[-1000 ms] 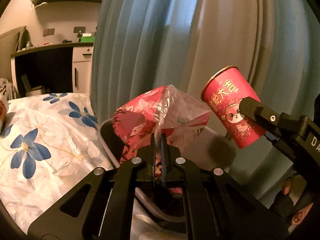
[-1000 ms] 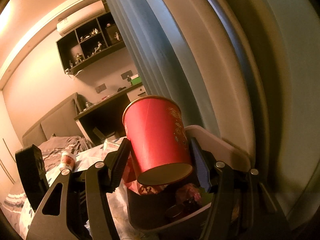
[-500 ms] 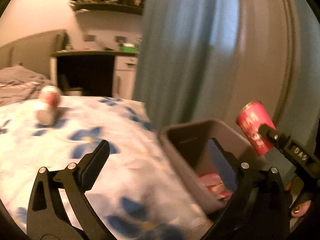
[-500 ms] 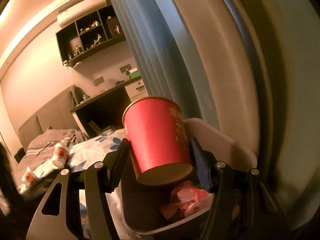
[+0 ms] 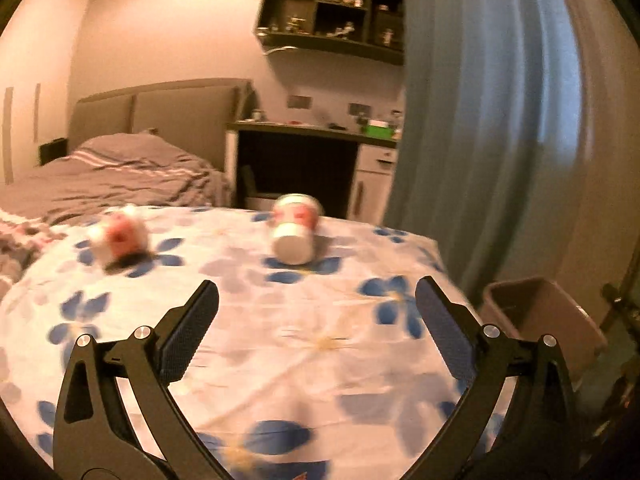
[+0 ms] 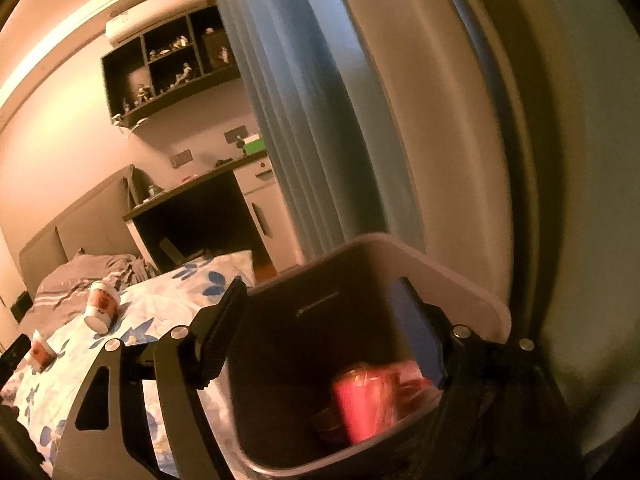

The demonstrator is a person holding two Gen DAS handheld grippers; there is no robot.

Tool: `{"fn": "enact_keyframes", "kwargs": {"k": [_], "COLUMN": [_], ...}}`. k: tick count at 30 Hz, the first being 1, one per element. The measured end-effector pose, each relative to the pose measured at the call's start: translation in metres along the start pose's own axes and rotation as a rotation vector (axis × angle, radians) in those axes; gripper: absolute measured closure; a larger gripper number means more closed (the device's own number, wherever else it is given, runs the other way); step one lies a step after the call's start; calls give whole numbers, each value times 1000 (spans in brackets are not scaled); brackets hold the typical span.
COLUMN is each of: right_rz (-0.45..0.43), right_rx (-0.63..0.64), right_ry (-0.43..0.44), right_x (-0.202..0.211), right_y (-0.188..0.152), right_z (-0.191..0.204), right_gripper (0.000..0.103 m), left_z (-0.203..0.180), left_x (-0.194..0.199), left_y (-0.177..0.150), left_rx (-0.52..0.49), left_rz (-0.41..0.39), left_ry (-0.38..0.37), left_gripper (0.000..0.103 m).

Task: Collect trash
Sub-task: 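Move both tools back over the two white paper cups on the bed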

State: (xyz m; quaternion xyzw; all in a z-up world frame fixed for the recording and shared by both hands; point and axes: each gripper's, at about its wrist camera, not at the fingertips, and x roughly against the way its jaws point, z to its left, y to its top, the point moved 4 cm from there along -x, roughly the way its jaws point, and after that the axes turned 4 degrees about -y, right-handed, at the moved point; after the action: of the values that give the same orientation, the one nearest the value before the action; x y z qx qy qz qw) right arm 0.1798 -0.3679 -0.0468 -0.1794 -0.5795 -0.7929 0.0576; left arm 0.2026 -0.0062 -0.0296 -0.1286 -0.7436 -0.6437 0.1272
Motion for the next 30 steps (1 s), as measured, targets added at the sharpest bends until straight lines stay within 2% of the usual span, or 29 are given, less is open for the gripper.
{"fn": "enact_keyframes", "kwargs": {"k": [4, 6, 8, 17, 30], "right_rz": [-51, -68, -80, -45, 24], "right_rx": [66, 88, 107, 173, 231], "right_ry": [37, 67, 107, 231, 307], "right_x": [19, 26, 32, 34, 20], "right_y": [5, 4, 3, -14, -38], "right_z": [29, 44, 63, 136, 219], "right_gripper": [28, 23, 22, 19, 19], "left_z": [33, 45, 59, 101, 170], "left_x": [8, 12, 16, 31, 43], "left_y": [4, 4, 6, 8, 11], "left_rx": [28, 41, 50, 74, 110], "left_rz": [-4, -4, -3, -6, -7], "left_ry": [75, 98, 125, 192, 242], "left_gripper": [6, 6, 6, 6, 6]}}
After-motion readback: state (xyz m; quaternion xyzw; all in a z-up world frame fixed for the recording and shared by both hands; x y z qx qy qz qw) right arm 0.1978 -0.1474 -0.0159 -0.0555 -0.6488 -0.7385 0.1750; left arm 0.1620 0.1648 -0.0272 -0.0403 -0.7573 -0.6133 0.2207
